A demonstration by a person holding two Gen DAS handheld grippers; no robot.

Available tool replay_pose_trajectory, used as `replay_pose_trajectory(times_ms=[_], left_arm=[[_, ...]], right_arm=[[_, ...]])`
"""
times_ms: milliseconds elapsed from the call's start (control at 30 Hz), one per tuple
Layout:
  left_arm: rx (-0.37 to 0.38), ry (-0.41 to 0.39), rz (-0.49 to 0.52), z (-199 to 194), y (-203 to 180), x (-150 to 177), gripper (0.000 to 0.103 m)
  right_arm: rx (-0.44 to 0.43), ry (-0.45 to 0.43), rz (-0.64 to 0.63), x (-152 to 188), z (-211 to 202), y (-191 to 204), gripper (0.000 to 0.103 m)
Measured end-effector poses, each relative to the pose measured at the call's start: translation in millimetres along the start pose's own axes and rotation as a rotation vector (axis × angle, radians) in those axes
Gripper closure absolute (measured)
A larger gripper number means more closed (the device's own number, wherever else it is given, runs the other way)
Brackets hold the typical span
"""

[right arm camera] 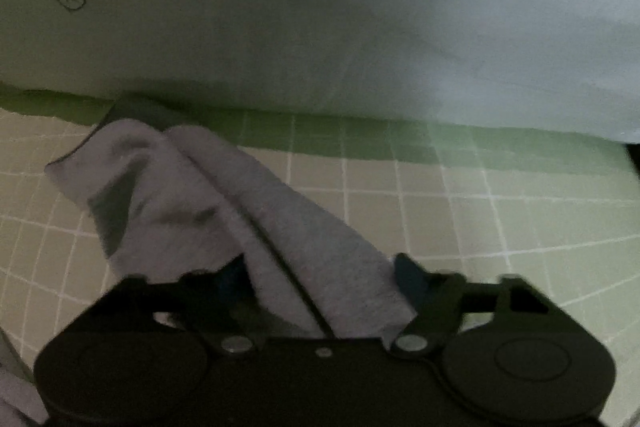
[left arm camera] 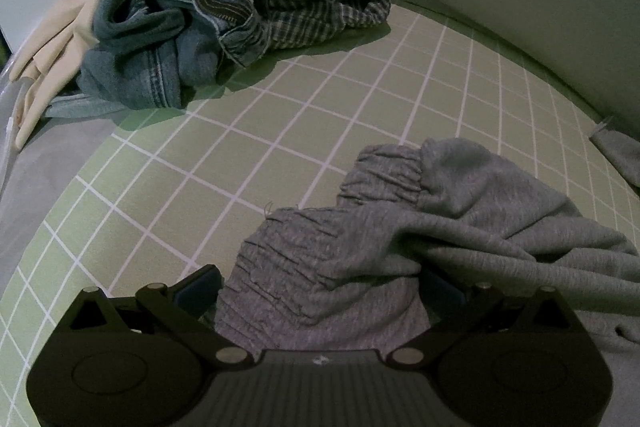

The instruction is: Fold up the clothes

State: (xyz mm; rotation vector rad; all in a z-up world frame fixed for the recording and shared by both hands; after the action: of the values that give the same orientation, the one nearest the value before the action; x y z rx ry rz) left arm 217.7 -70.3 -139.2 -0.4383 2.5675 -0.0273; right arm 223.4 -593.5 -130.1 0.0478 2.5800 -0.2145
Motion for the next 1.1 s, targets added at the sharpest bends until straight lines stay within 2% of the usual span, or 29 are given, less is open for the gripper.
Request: replay_pose_trajectory(times_ms=[67,133,200,333,633,700,767,867,933,1000,1100], left_arm=[[-0.001,0.001,0.0,0,0,0,0.0],[-0.001,0.002,-0.001,-1,-1,-1,0.0],[-0.001,0.002,-0.001,-1,-1,-1,0.0],[-0.001,0.001,0.0,-1,-1,-1,0.0],[-0.001,-0.003,-0.002,-1,-2,0,0.0],[-0.001,-0.004,-0.002,-1,-2,0,0.0],[-0.001,-0.005,-0.002,-1,-2,0,0.0],[0.001,0.013,-0.001,0,-2,-2,0.0],[0.001,0.06,-0.001,1,-2,-6,0.0],[0.008,0.094,-0.016,-1,-2,-11,0.0],[0.056,0.044,-0.029,-17,-5,-26,0.0]], right_arm=[[-0.027,-0.007,0.005,2,-1,-4,0.051],[-0.028,-0.024,0.001,5,-7,-8,0.08],[-0.013,-0.035,-0.002,6,-14,-16,0.093],[0.071,-0.036,0.068,23,-31,-47,0.097],[0.284,-0.003,0.476,97,-77,-150,0.097],[0.311,0.03,0.532,116,-82,-162,0.097],[0.306,0.086,0.53,133,-77,-160,0.096],[0.298,0.114,0.486,143,-76,-149,0.088],[0.283,0.098,0.471,139,-79,-145,0.073],[0.273,0.081,0.457,134,-81,-143,0.063],[0.272,0.039,0.432,123,-83,-145,0.042]])
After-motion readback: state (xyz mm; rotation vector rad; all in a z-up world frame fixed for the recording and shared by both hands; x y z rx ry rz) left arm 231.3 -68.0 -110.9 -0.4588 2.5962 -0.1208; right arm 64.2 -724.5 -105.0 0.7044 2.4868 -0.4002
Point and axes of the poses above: each gripper's, at about its wrist camera, not at the fingertips, and z roughly the way its jaws point, y to its left, x to its underside, the point moved 6 cm from there along z, roughly the way its jaws point, and after that the axes turned 10 degrees about -z, right-handed, at the moved point
